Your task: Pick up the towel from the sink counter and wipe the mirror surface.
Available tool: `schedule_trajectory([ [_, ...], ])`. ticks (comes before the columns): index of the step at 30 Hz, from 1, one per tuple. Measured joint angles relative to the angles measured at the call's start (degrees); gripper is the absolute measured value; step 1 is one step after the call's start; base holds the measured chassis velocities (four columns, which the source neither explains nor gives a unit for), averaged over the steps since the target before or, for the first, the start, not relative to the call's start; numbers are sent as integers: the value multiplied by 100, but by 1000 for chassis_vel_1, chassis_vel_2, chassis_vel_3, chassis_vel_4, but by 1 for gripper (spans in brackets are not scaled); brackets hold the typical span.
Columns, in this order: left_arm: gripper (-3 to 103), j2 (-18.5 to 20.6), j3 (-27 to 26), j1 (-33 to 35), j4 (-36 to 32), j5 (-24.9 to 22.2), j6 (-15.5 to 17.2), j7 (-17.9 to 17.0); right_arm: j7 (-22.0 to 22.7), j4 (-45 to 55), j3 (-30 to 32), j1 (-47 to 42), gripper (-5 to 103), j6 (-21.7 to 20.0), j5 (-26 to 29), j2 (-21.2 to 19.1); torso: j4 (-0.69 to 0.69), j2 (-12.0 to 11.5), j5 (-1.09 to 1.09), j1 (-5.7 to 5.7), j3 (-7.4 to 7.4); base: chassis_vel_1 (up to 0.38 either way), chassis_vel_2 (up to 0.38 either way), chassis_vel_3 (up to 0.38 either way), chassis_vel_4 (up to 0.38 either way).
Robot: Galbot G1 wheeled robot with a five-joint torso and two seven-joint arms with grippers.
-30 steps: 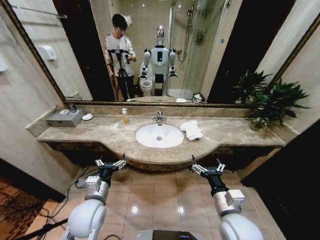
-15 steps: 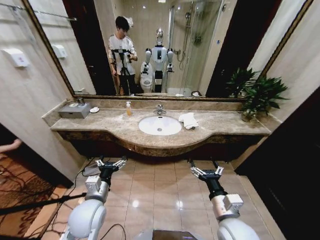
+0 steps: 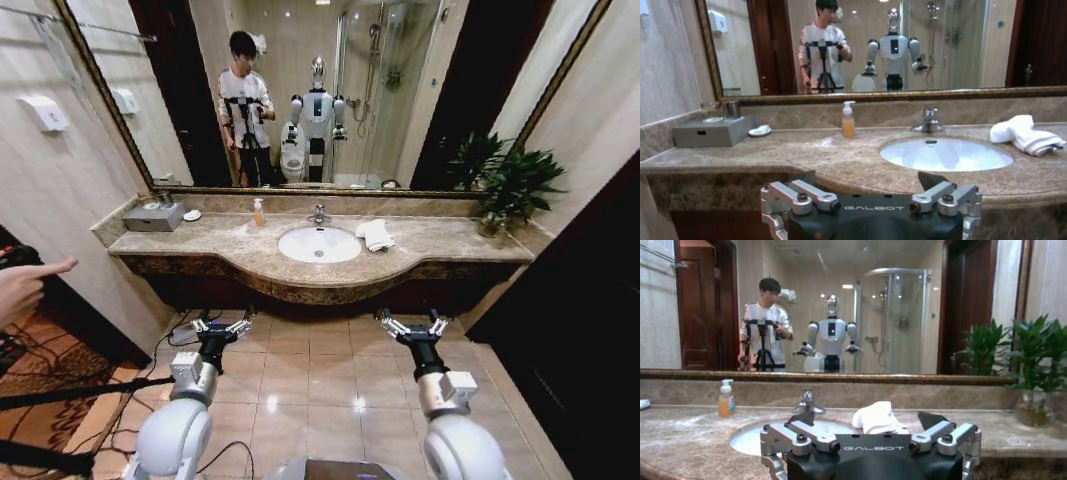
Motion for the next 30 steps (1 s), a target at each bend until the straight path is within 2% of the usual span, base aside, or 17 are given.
schedule_trajectory([
  [2, 100, 0, 0, 0, 0, 0, 0, 0, -92, -11, 65, 8, 100, -39, 58, 10, 0, 0, 0, 0, 0, -9, 26, 9, -10],
  [3, 100, 0, 0, 1, 0, 0, 0, 0, -555, -45, 382, 11, 100, -163, 240, 94, -1, 0, -1, -2, 0, 0, 0, 0, 0],
  [4, 100, 0, 0, 1, 0, 0, 0, 0, -805, -68, 569, 16, 100, -231, 317, 162, -1, 0, 0, -4, -1, 0, 0, 0, 0],
  [6, 100, 0, 0, 1, 0, 0, 0, 0, -952, -89, 708, 20, 100, -280, 409, 183, -3, 1, 1, -5, -1, 0, 0, 0, 0],
  [9, 100, 0, 0, 2, 0, 0, 0, 0, -933, -93, 906, -23, 100, -357, 891, 26, 0, 2, 0, -5, -2, 0, 0, 0, 0],
  [30, 100, 0, 0, 1, 0, 0, 0, 0, -925, -104, 936, -40, 100, -342, 847, 21, -1, 2, 0, -5, -2, 0, 0, 0, 0],
])
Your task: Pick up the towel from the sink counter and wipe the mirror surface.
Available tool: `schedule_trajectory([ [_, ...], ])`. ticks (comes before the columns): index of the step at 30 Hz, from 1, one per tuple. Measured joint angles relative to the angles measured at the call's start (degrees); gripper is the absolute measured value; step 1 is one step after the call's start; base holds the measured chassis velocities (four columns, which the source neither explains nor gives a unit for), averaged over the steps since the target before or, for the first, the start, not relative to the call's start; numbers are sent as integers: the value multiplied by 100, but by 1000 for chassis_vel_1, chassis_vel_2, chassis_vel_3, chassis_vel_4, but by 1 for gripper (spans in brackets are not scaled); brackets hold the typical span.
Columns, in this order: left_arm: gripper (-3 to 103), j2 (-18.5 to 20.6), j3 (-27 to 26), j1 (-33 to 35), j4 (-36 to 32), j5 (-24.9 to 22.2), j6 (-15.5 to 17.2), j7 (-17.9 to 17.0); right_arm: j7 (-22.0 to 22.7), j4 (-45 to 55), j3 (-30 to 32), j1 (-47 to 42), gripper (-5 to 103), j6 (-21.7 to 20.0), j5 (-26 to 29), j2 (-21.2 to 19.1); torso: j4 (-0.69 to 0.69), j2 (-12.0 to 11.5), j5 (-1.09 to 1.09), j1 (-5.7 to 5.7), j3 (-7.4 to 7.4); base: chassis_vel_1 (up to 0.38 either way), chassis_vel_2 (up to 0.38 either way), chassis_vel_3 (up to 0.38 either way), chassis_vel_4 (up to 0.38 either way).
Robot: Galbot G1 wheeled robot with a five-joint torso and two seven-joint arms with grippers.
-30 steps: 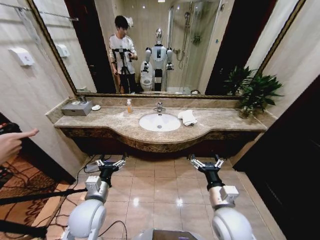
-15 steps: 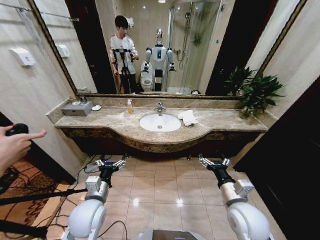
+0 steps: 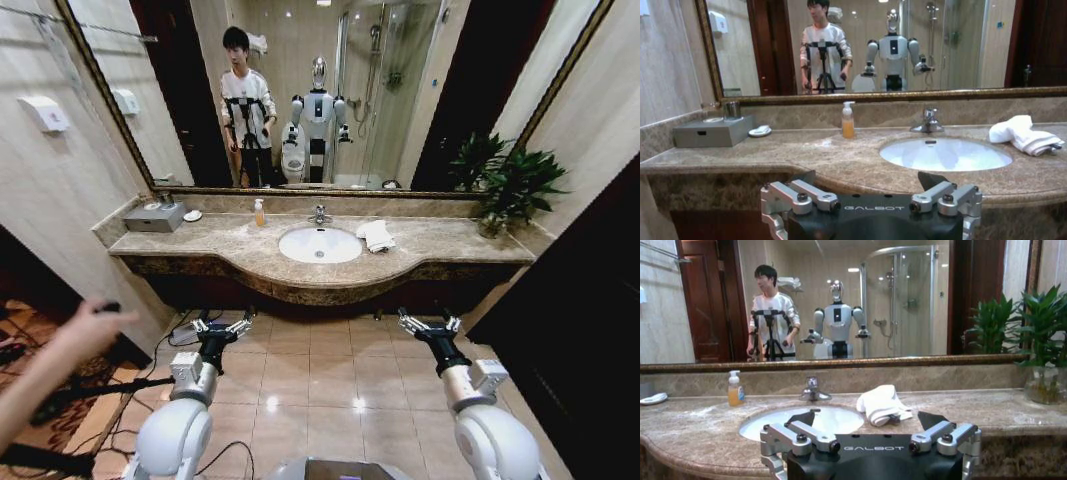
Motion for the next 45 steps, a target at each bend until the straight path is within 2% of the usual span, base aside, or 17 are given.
schedule_trajectory([
  [45, 100, 1, 0, 0, 0, 0, 0, 0, 8, 4, -9, -2, 100, 8, -13, 0, 0, 0, 0, 0, 0, 0, 0, 0, 0],
])
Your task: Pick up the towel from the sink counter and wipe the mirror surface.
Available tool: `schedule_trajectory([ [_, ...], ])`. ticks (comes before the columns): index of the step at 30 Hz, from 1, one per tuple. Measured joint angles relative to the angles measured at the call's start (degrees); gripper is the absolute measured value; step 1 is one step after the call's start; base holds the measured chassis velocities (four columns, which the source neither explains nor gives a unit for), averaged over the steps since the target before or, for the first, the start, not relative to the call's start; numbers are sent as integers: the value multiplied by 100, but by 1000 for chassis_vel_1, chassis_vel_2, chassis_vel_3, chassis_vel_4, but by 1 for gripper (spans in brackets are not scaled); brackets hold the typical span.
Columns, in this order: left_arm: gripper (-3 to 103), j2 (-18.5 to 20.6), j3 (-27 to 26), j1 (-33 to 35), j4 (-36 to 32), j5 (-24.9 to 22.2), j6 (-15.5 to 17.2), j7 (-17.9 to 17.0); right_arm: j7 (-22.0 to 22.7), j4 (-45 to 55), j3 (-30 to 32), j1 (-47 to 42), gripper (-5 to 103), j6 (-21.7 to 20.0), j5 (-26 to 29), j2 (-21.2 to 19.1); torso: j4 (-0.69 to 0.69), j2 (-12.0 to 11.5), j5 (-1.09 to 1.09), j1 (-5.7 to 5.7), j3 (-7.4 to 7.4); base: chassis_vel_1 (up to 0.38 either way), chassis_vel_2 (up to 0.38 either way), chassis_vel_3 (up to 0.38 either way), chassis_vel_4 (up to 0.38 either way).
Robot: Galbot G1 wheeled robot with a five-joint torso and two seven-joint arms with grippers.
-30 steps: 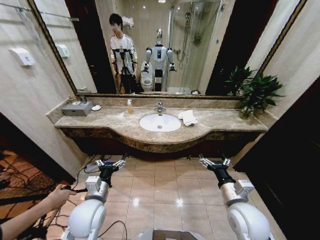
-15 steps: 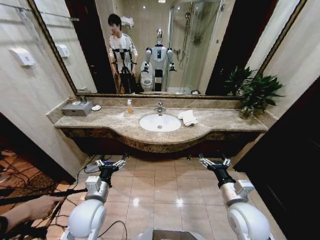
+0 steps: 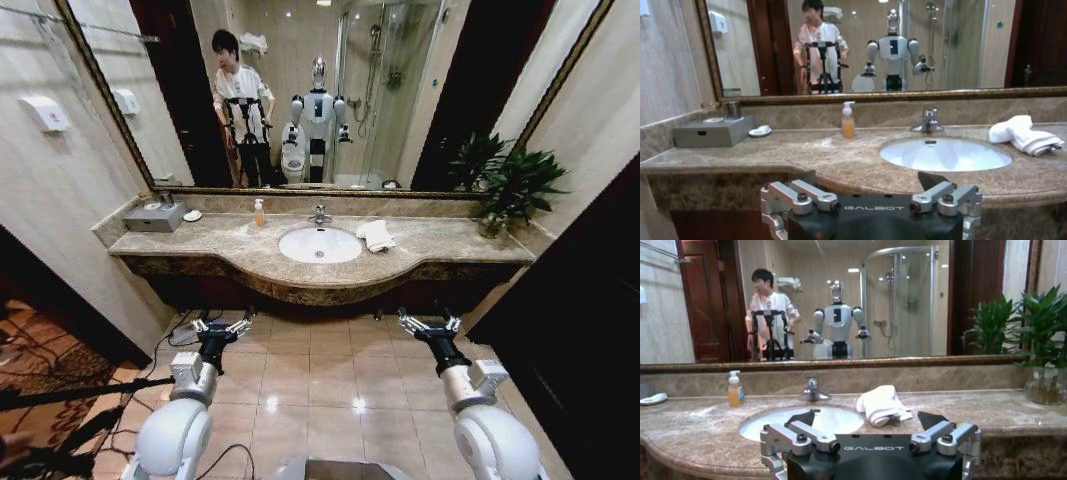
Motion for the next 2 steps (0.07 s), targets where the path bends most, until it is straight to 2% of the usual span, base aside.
schedule_trajectory([
  [2, 100, 0, 0, 0, 0, 0, 0, 0, 0, 0, 0, 0, 100, 0, 0, 0, 0, 0, 0, 0, 0, 0, 0, 0, 0],
])
